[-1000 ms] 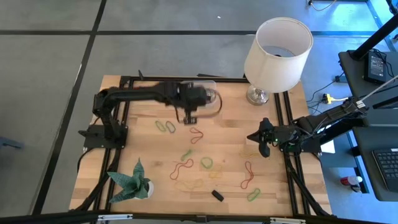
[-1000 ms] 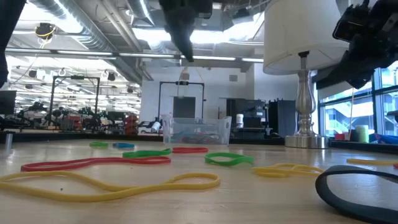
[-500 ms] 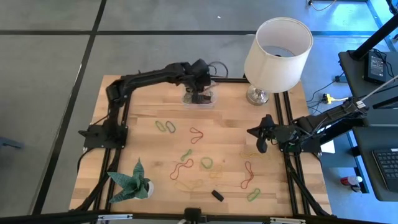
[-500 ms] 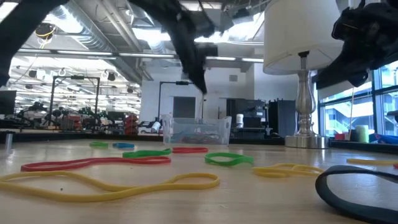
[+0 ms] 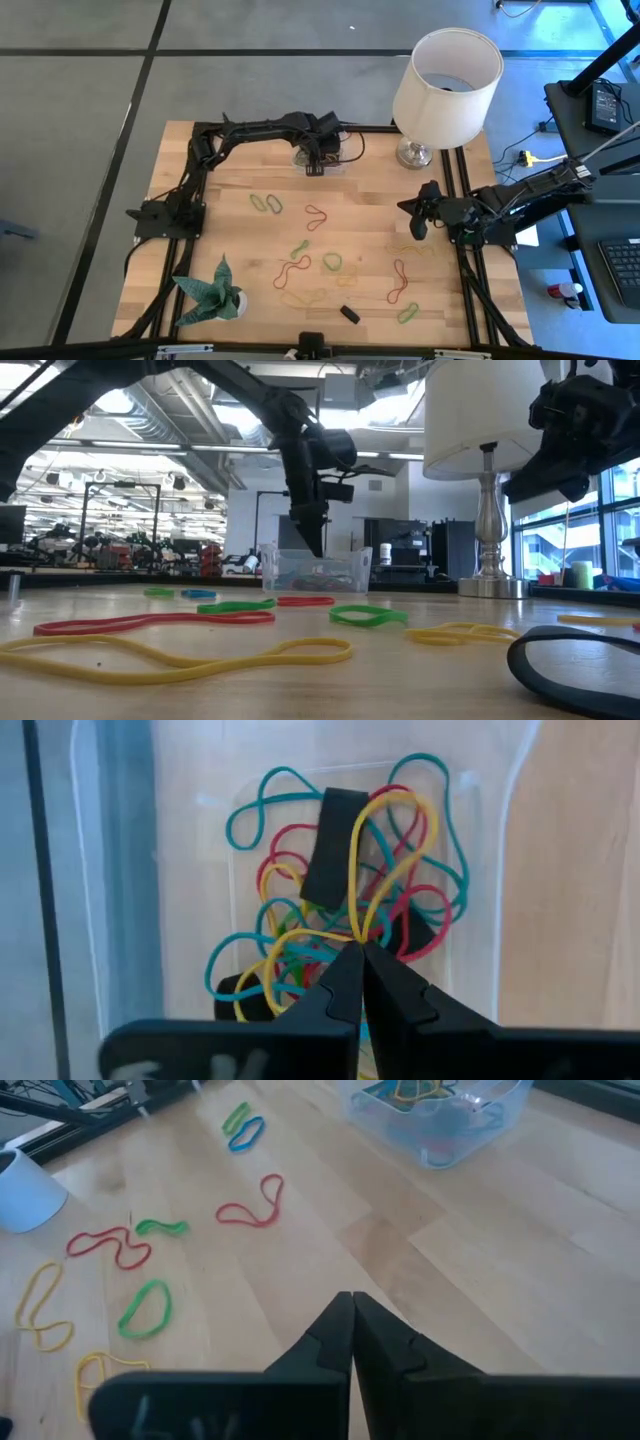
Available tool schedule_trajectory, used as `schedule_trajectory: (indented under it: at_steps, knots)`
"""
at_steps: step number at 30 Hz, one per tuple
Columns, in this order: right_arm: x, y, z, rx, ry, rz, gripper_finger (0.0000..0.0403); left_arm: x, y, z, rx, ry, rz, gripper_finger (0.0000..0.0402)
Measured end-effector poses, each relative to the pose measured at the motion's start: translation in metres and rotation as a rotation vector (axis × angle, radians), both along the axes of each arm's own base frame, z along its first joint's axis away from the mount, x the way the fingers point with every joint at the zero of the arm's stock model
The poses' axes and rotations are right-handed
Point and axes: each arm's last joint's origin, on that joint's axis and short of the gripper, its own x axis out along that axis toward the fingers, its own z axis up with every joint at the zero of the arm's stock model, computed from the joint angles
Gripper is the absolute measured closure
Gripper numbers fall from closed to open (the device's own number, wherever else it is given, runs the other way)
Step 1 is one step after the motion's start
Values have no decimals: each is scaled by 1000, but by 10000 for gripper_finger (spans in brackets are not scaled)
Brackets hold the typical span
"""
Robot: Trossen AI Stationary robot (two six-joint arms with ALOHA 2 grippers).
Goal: Pick and place rubber bands into bin
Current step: Put the yellow rubber band into the transparent bin, then put the red rubber band into the transparent bin
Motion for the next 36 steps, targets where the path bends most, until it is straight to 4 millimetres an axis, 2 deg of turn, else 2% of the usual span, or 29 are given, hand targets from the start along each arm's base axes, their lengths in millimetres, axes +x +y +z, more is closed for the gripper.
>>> schedule_trajectory:
  at_steps: [3,8,11,17,22,25,27,29,33,36]
  knots:
    - [0,0,0,-2,1,1,389,-1,-3,2,-20,0,16,373]
    - [0,0,0,-2,1,2,389,-6,-5,11,25,23,85,312]
    - [0,0,0,0,-2,4,389,-10,-8,24,87,26,125,278]
    - [0,0,0,5,-4,6,389,-20,-28,74,144,-125,255,252]
    - [0,0,0,2,-3,8,389,-38,-57,126,92,-323,357,267]
    - [0,0,0,2,-5,8,389,-47,-82,145,1,-421,327,288]
    - [1,0,1,3,-8,8,389,-51,-100,146,-48,-445,291,308]
    - [1,0,1,4,-11,8,389,-53,-118,138,-77,-437,262,332]
    - [1,1,2,5,-18,9,389,-57,-157,107,-152,-427,181,387]
    - [3,1,4,12,-49,13,397,-60,-182,80,-225,-472,117,397]
